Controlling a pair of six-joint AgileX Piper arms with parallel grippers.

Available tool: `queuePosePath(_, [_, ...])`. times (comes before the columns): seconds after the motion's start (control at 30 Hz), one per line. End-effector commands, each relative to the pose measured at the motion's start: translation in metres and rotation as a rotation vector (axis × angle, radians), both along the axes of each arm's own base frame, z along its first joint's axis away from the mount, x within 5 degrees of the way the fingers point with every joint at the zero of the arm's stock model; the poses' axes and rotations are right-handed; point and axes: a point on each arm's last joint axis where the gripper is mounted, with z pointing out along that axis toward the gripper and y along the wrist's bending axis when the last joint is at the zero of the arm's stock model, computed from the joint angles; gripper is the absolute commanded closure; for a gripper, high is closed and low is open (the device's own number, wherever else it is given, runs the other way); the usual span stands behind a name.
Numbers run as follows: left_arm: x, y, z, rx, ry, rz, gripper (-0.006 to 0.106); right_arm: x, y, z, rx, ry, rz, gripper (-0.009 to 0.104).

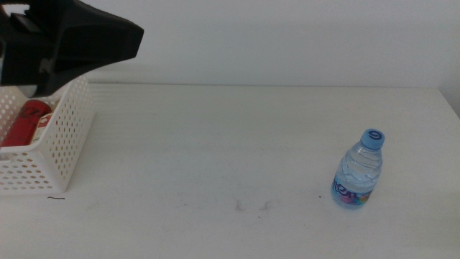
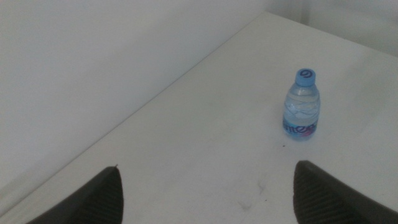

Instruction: Use arms to grab the bottles and put them into the dustbin to the left of the table.

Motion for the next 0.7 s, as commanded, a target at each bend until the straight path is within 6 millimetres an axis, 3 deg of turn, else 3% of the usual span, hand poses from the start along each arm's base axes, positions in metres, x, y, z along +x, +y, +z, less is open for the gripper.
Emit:
queuePosePath(0.0, [-0.001,-0.001,0.002,-0.019,-0.014,-0.004,0.007,0.000,0.000,-0.001,0.009,-0.005,-0.007,0.014])
queuePosePath(0.07, [-0.001,-0.001,0.003,-0.021,-0.017,-0.004,0.007,0.001,0.000,-0.001,0.031,0.013,-0.005,0.014])
queuePosePath(0.2, [0.001,0.001,0.004,-0.009,-0.046,0.013,0.007,0.010,0.000,0.021,0.011,0.051,-0.007,0.014])
queuePosePath(0.37, [0.002,0.001,0.004,-0.006,-0.050,0.016,0.007,0.039,0.003,0.035,-0.046,0.064,0.020,0.014])
queuePosePath(0.47, [0.002,0.001,0.004,-0.008,-0.052,0.016,0.007,0.055,0.011,0.030,-0.003,0.091,0.084,0.014])
queuePosePath(0.67, [0.002,0.001,0.004,-0.008,-0.052,0.016,0.007,0.086,0.037,0.007,-0.103,0.176,0.269,0.014])
